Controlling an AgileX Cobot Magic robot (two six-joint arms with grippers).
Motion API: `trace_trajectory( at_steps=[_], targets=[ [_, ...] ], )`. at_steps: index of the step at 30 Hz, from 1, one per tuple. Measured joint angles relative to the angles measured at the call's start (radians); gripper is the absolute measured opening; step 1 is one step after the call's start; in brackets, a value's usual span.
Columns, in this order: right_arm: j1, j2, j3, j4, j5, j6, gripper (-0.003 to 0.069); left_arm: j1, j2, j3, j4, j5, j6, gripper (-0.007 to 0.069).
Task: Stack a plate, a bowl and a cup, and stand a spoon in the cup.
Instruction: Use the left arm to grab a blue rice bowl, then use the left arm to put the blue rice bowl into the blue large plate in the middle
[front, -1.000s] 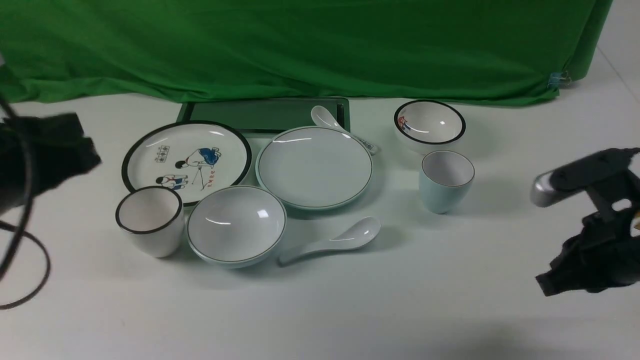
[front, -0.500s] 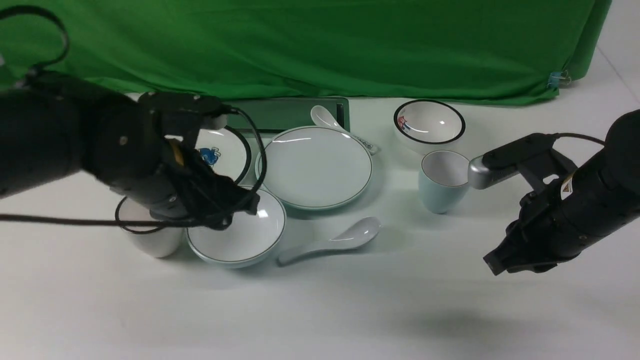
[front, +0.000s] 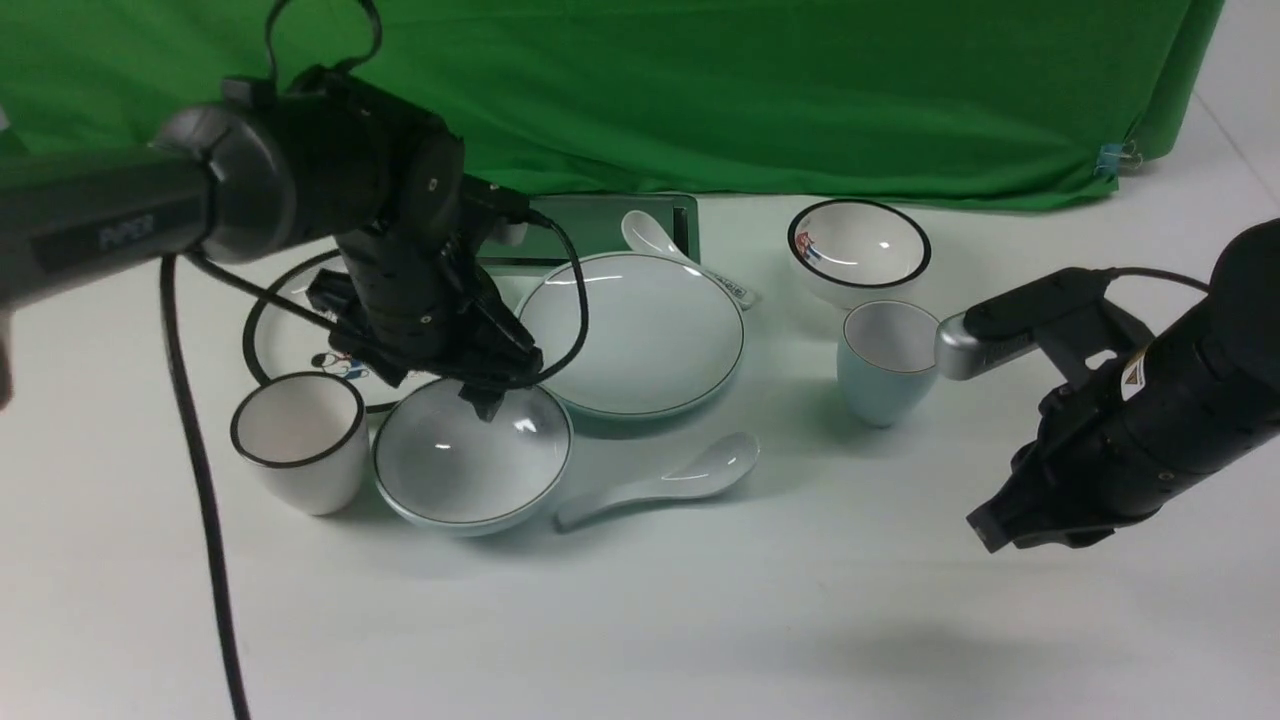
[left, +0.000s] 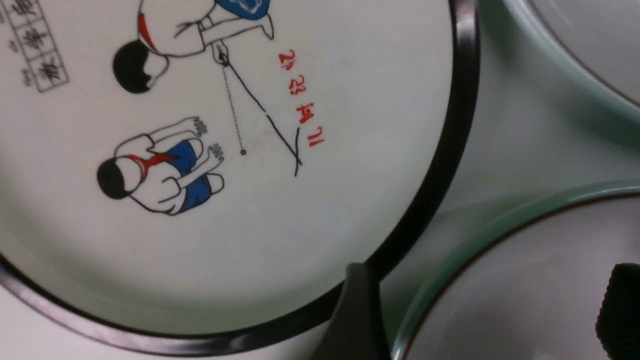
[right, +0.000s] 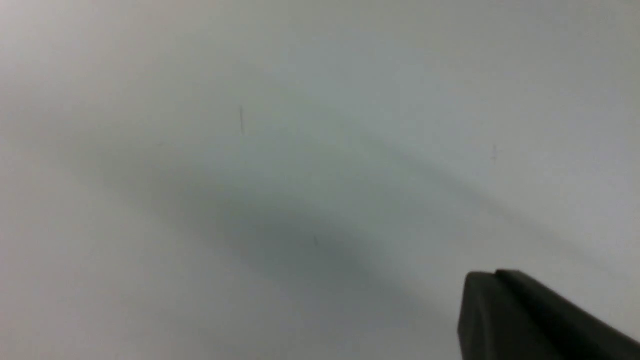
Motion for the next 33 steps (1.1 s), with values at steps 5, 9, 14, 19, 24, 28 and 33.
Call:
trace_trajectory(
  at_steps=[5, 9, 14, 19, 24, 28, 33],
  targets=[
    [0.000, 0.000, 0.000, 0.013, 0.001, -0.001, 0.0032, 0.001, 0.018, -0.001, -0.029, 0.005, 0.052, 0.0377],
    [0.000, 0.000, 0.000, 0.018, -0.004, -0.001, 0.0038, 0.001, 0.018, -0.002, -0.040, -0.002, 0.085, 0.0144],
    [0.000, 0.000, 0.000, 0.019, -0.007, -0.001, 0.0039, 0.001, 0.011, -0.026, -0.065, 0.023, 0.139, 0.0001],
    [0.000, 0.000, 0.000, 0.019, -0.018, -0.001, 0.0039, 0.001, -0.041, -0.109, -0.202, 0.096, 0.240, -0.0008],
    [0.000, 0.000, 0.000, 0.020, -0.037, -0.002, 0.0039, 0.000, -0.050, -0.174, -0.274, -0.082, 0.253, -0.0008],
    [0.000, 0.000, 0.000, 0.021, -0.044, 0.004, 0.0039, 0.000, 0.004, -0.182, -0.266, -0.249, 0.199, -0.0008],
    [0.000, 0.000, 0.000, 0.022, -0.017, 0.006, 0.0043, 0.001, 0.093, -0.182, -0.228, -0.367, 0.157, -0.0008]
  ],
)
